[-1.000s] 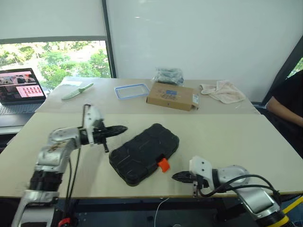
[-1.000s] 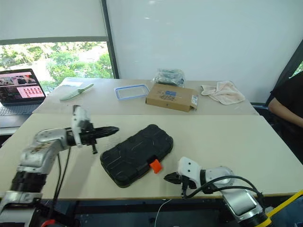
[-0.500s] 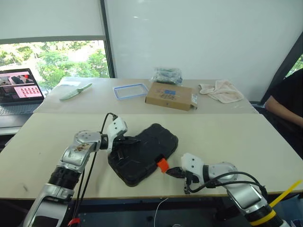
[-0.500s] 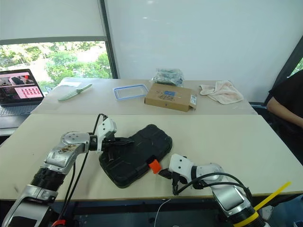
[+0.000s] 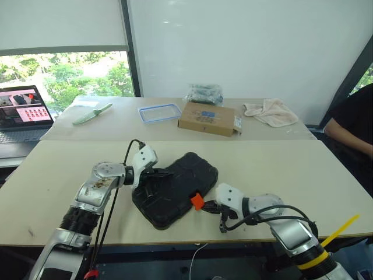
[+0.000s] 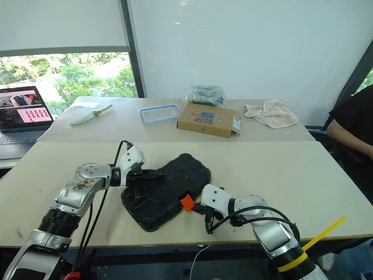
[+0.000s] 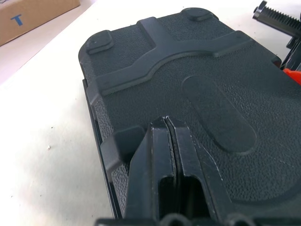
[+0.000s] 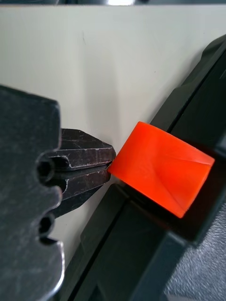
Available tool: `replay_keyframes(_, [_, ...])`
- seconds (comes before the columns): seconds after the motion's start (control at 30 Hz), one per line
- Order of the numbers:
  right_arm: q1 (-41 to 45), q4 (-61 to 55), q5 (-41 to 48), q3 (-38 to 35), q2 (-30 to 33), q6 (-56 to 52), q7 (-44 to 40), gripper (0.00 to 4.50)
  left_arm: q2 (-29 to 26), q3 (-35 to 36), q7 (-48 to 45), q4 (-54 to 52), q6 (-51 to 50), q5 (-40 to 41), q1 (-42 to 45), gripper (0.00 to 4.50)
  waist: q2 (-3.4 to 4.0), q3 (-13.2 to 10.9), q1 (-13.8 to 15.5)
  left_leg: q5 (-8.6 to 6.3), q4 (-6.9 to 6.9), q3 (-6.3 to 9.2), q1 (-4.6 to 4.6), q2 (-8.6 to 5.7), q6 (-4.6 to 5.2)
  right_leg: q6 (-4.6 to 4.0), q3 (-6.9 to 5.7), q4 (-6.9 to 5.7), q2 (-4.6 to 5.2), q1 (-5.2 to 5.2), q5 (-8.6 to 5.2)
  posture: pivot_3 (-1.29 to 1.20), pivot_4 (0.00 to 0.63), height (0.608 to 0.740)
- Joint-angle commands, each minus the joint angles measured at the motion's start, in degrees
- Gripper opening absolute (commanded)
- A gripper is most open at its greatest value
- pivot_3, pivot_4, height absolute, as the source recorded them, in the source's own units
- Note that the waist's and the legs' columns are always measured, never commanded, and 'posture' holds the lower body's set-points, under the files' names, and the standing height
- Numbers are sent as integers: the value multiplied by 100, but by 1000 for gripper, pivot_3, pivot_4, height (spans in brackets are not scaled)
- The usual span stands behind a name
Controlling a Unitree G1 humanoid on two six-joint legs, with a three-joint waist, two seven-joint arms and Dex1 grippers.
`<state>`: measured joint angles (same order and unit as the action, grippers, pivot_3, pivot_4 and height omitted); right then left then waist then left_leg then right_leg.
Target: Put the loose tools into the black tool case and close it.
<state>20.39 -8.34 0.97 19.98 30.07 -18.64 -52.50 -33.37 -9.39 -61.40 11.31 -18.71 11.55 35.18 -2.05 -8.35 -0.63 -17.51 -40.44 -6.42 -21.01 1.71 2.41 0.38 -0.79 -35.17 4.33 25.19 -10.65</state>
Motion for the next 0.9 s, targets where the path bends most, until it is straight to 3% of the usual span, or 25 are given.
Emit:
replay_keyframes(0.03, [233, -147, -18, 54, -87, -224, 19, 0, 18, -243, -15, 174, -98, -219, -169, 59, 0, 0, -8, 0, 0, 0, 0, 0, 0, 0, 0, -1, 0, 0, 0, 0, 150, 740])
replay_keyframes(0.33, [81, -496, 124, -35, 172, -877, -99, 0, -9, -271, -25, 141, -123, -251, -241, 59, 3, 5, -4, 0, 0, 1, 1, 1, 1, 0, 0, 1, 3, -2, 0, 0, 150, 740])
replay_keyframes(0.53, [-254, -1051, 469, -99, 662, -867, -531, 0, -22, -290, -56, 161, -122, -260, -254, 59, 5, 9, 0, -4, 0, 2, 1, 1, 7, 1, -1, 7, 4, -5, -1, 0, 150, 740])
replay_keyframes(0.9, [202, -722, 452, -105, 380, -680, -297, 0, -25, -275, -39, 159, -173, -255, -263, 59, 5, 11, -2, -4, 0, 1, 6, 1, 6, 2, 1, 4, 3, -7, 0, 0, 150, 740])
